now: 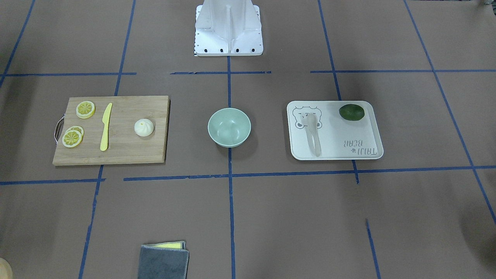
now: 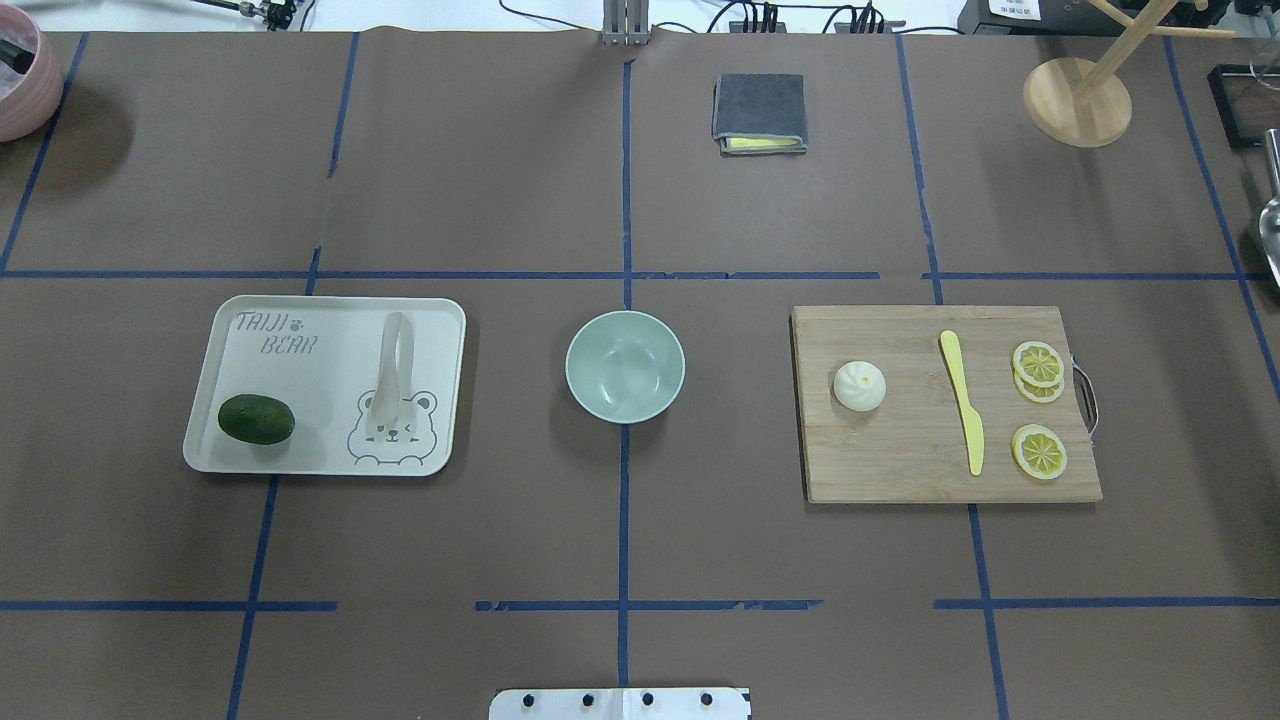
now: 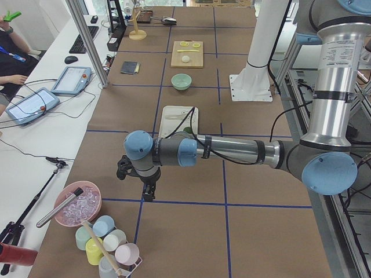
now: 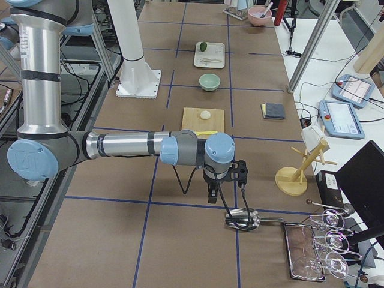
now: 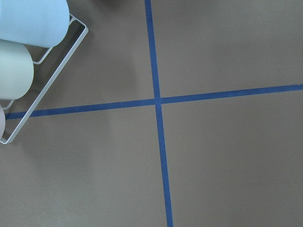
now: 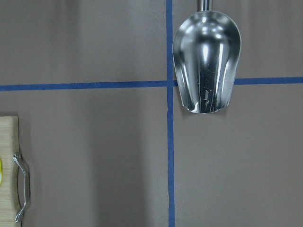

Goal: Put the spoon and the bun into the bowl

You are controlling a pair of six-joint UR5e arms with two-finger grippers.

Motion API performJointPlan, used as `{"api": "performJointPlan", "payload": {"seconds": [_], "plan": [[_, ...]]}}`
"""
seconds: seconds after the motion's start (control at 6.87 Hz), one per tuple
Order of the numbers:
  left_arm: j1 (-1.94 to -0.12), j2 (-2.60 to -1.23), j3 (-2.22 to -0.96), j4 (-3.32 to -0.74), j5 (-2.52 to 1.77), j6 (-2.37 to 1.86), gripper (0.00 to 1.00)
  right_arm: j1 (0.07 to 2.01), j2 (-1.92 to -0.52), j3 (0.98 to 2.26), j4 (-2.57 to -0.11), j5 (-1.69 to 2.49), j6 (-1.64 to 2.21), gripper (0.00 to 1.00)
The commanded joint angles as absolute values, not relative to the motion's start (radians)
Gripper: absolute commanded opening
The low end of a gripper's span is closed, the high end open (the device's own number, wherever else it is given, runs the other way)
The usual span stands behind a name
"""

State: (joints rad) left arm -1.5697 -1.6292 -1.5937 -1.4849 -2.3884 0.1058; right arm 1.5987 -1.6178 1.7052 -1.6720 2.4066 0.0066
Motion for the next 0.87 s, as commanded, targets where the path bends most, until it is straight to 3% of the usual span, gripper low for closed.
{"api": "performJointPlan", "payload": {"seconds": [0.0,0.44,0.73], "plan": [[-1.578,-1.631,-1.594,-1.486,-2.391,0.104,1.00,1.600,-1.611,1.710,-1.671,2.407,0.012,1.00],[-1.571,-1.716,-1.725,-1.489,-2.393,0.080,1.00,1.598,-1.600,1.727,-1.669,2.407,0.020,1.00],[-1.435,-1.781,-1.883,-1.499,-2.379,-0.225,1.00,1.597,-1.513,1.730,-1.670,2.405,0.052,1.00]]}}
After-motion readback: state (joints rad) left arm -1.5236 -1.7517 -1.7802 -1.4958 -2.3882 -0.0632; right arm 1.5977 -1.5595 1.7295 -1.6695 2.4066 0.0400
